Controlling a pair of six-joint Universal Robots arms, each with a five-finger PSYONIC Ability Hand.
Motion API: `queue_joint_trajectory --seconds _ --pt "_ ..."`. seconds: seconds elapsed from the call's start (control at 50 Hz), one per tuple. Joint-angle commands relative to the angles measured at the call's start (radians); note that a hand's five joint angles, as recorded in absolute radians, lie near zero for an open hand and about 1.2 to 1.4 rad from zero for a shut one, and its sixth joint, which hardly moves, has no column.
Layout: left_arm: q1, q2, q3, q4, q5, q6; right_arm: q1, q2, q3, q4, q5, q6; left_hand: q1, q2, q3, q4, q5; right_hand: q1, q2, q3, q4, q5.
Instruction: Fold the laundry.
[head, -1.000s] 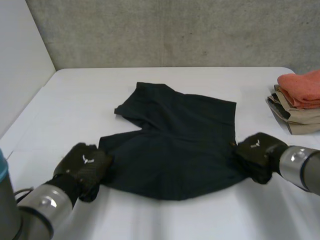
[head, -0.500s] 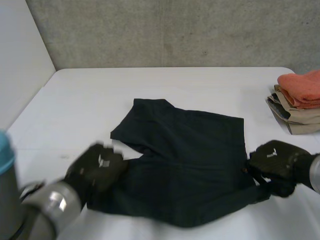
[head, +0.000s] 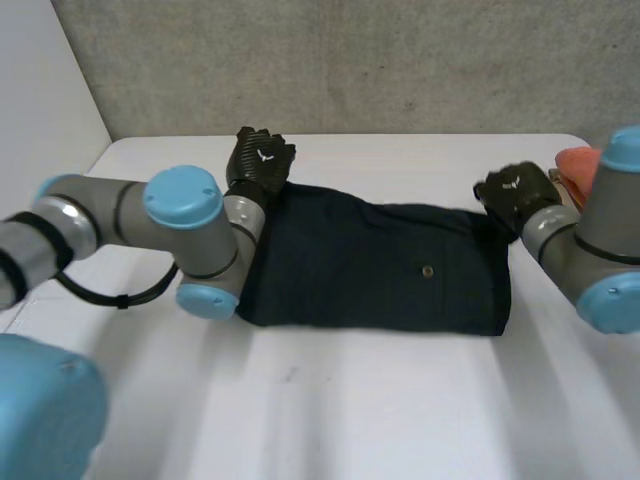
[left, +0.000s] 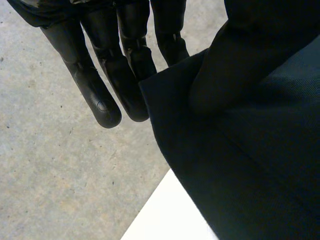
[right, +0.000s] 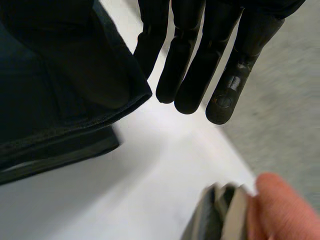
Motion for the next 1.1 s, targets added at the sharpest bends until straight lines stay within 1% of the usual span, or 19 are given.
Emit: queue_joint_trajectory --seconds 0.02,0.08,0.1,0.12,0.14,0.16,0.18,0.22,0.38,0.46,0.56,0.68,0.76,0.82,0.84,0.86,0.88,1.0,1.1 --pt "0.010 -0.199 0.250 -0.003 0.004 0.004 0.026 0.158 -0.117 -0.161 0.054 0.001 0.247 0.194 0.200 0.193 0.240 0.402 0.215 0.209 0.204 0.223" --pt "0.010 -0.237 0.287 -0.002 0.013 0.004 0.027 0.240 -0.190 -0.162 0.064 0.001 0.247 0.194 0.200 0.193 0.240 0.400 0.213 0.208 0.202 0.221" --pt "0.010 -0.239 0.286 0.001 0.019 0.004 0.027 0.255 -0.201 -0.160 0.069 0.001 0.247 0.194 0.200 0.193 0.240 0.144 -0.043 -0.048 -0.054 -0.035" --pt "0.008 -0.238 0.272 0.004 0.034 0.004 0.027 0.269 -0.214 -0.157 0.077 -0.001 -0.351 -0.404 -0.398 -0.405 -0.358 -0.268 -0.455 -0.461 -0.466 -0.447" --pt "0.008 -0.236 0.267 0.004 0.038 0.004 0.029 0.280 -0.223 -0.155 0.086 -0.002 -0.555 -0.608 -0.602 -0.609 -0.562 -0.714 -0.901 -0.906 -0.912 -0.893" --pt "0.008 -0.234 0.260 0.004 0.045 0.004 0.033 0.287 -0.229 -0.154 0.109 -0.007 -0.801 -0.854 -0.848 -0.855 -0.808 -0.820 -1.007 -1.012 -1.018 -0.999" --pt "0.007 -0.230 0.247 0.006 0.048 0.003 0.036 0.285 -0.226 -0.154 0.118 -0.010 -0.975 -1.028 -1.022 -1.028 -0.982 -0.820 -1.007 -1.012 -1.018 -0.999" --pt "0.002 -0.186 0.200 0.026 0.051 0.001 0.046 0.265 -0.218 -0.154 0.124 -0.003 -0.975 -1.028 -1.022 -1.028 -0.982 -0.820 -1.007 -1.012 -1.018 -0.999" --pt "0.002 0.086 -0.102 0.147 0.045 -0.031 0.050 -0.019 0.019 -0.143 0.114 0.043 -0.975 -1.028 -1.022 -1.028 -0.982 -0.820 -1.007 -1.012 -1.018 -0.999" --pt "0.002 0.227 -0.291 0.164 0.047 -0.050 0.046 -0.145 0.174 -0.015 0.057 0.095 -0.974 -1.027 -1.021 -1.028 -0.981 -0.820 -1.007 -1.012 -1.018 -0.999" --pt "-0.002 0.341 -0.477 0.166 0.048 -0.092 0.029 -0.173 0.251 0.134 -0.001 0.211 -0.975 -1.028 -1.022 -1.028 -0.982 -0.813 -1.000 -1.005 -1.011 -0.992" --pt "-0.006 0.411 -0.615 0.166 0.050 -0.174 0.004 -0.154 0.297 0.099 -0.037 0.261 -0.974 -1.027 -1.021 -1.028 -0.981 -0.751 -0.938 -0.943 -0.949 -0.930" --pt "-0.009 0.413 -0.641 0.166 0.045 -0.185 0.004 -0.078 0.289 0.035 -0.035 0.260 -0.974 -1.027 -1.021 -1.028 -0.981 -0.578 -0.765 -0.771 -0.776 -0.757" --pt "-0.007 0.411 -0.649 0.166 0.044 -0.185 0.004 -0.039 0.273 0.006 -0.035 0.255 -0.974 -1.027 -1.021 -1.028 -0.981 -0.276 -0.463 -0.469 -0.474 -0.455" --pt "-0.007 0.411 -0.649 0.166 0.044 -0.185 0.004 -0.033 0.266 0.004 -0.034 0.252 -0.974 -1.027 -1.021 -1.028 -0.981 -0.144 -0.332 -0.337 -0.342 -0.324" --pt "-0.007 0.410 -0.650 0.166 0.044 -0.185 0.004 -0.025 0.253 0.009 -0.029 0.246 -0.974 -1.027 -1.021 -1.028 -0.981 0.214 0.027 0.022 0.016 0.035" --pt "-0.007 0.410 -0.652 0.166 0.044 -0.185 0.003 -0.022 0.253 0.006 -0.026 0.241 -0.974 -1.027 -1.021 -1.028 -0.981 0.400 0.213 0.208 0.202 0.221" --pt "-0.004 0.416 -0.676 0.166 0.042 -0.185 -0.078 -0.080 0.305 -0.030 -0.031 0.196 -0.974 -1.027 -1.021 -1.028 -0.981 0.402 0.215 0.209 0.204 0.223" --pt "0.002 0.437 -0.698 0.166 0.041 -0.185 -0.181 -0.215 0.358 -0.014 -0.029 0.017 -0.974 -1.027 -1.021 -1.028 -0.981 0.402 0.215 0.209 0.204 0.223"
